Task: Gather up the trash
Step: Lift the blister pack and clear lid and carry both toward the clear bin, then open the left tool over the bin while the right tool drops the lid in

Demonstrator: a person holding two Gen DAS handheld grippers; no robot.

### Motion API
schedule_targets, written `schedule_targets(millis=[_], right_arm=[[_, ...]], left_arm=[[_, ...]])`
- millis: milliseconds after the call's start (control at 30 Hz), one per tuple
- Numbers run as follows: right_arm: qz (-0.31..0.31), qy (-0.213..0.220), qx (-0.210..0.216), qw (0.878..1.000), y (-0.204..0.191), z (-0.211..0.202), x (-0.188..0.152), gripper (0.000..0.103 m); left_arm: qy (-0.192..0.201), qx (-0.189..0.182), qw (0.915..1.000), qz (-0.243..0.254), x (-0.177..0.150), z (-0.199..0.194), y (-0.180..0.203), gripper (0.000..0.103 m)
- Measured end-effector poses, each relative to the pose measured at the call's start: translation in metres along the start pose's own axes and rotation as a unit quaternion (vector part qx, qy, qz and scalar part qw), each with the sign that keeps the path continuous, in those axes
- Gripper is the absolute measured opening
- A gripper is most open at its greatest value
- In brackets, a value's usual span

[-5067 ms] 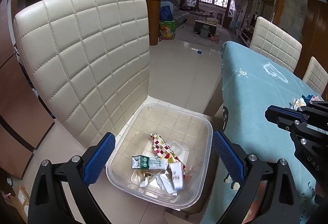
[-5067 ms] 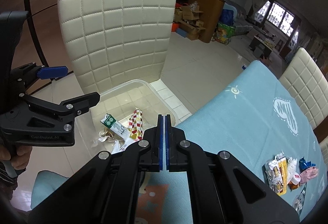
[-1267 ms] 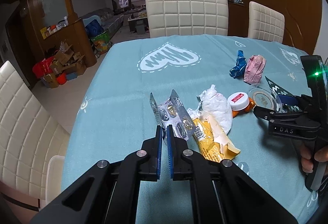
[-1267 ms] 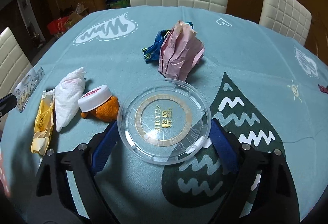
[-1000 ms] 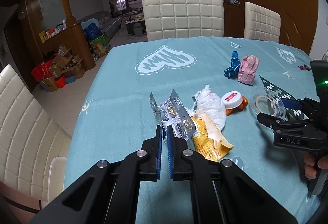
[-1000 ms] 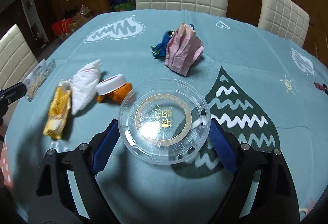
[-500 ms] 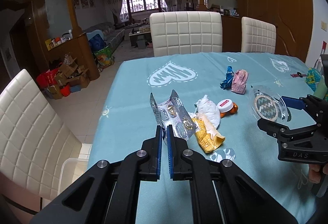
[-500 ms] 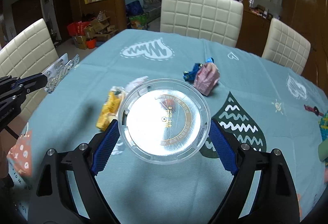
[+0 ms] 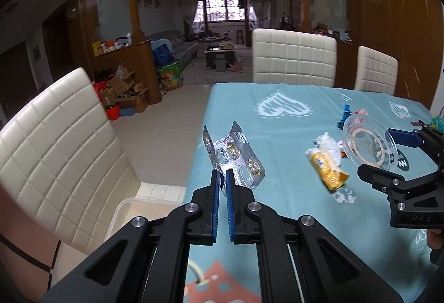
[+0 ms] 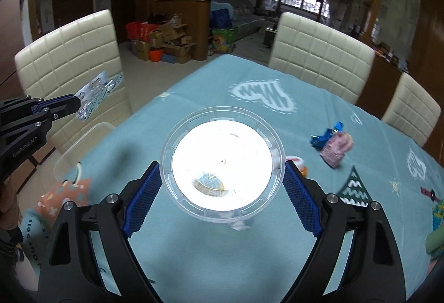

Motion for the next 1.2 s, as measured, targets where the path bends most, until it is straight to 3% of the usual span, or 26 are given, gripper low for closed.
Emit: schedule_targets(millis=[367, 600, 633, 700, 733, 800, 900, 1200], right_arm=[[-0.058, -0.027, 0.056, 0.996, -0.092, 0.053, 0.025, 0.087], [-0.08, -0.04, 0.075, 0.993, -0.129, 0.08, 0.031, 0.087], [-0.084, -0.043, 0.077, 0.993, -0.133, 0.084, 0.031, 0.087], [-0.091, -0.05, 0.08, 0.991, -0.142, 0.092, 0.03, 0.087], [-0.095, -0.054, 0.083, 0.991, -0.147, 0.096, 0.029, 0.087], [-0.104, -0.056, 0.087, 0.989, -0.156, 0.101, 0.029, 0.087], [-0.121, -0.06, 0.09, 0.987, -0.171, 0.108, 0.028, 0.087], [-0.17, -0.065, 0.101, 0.978, -0.22, 0.122, 0.025, 0.088]], left_arm=[[-0.033, 0.041, 0.9974, -0.049, -0.034, 0.021, -0.079, 0.006], [-0.053, 0.052, 0.9941, -0.079, -0.05, 0.034, -0.121, 0.007], [-0.059, 0.045, 0.9937, -0.084, -0.053, 0.037, -0.125, 0.01], [-0.066, 0.044, 0.9928, -0.09, -0.058, 0.039, -0.129, 0.051], [-0.059, 0.059, 0.9916, -0.099, -0.06, 0.039, -0.136, 0.087], [-0.034, 0.072, 0.9908, -0.11, -0.06, 0.033, -0.146, 0.09], [-0.028, 0.076, 0.991, -0.107, -0.064, 0.03, -0.153, 0.09], [-0.048, 0.094, 0.9833, -0.148, -0.088, 0.031, -0.194, 0.09]])
Point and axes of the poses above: each gripper's, at about its wrist camera, not at the fingertips, and z roughly the way its jaws point, y to its right, x to its top, the point moved 8 cm from there along z, roughly the way its jaws point, and after that the axes turned 10 degrees about x, right-handed, at the moved point
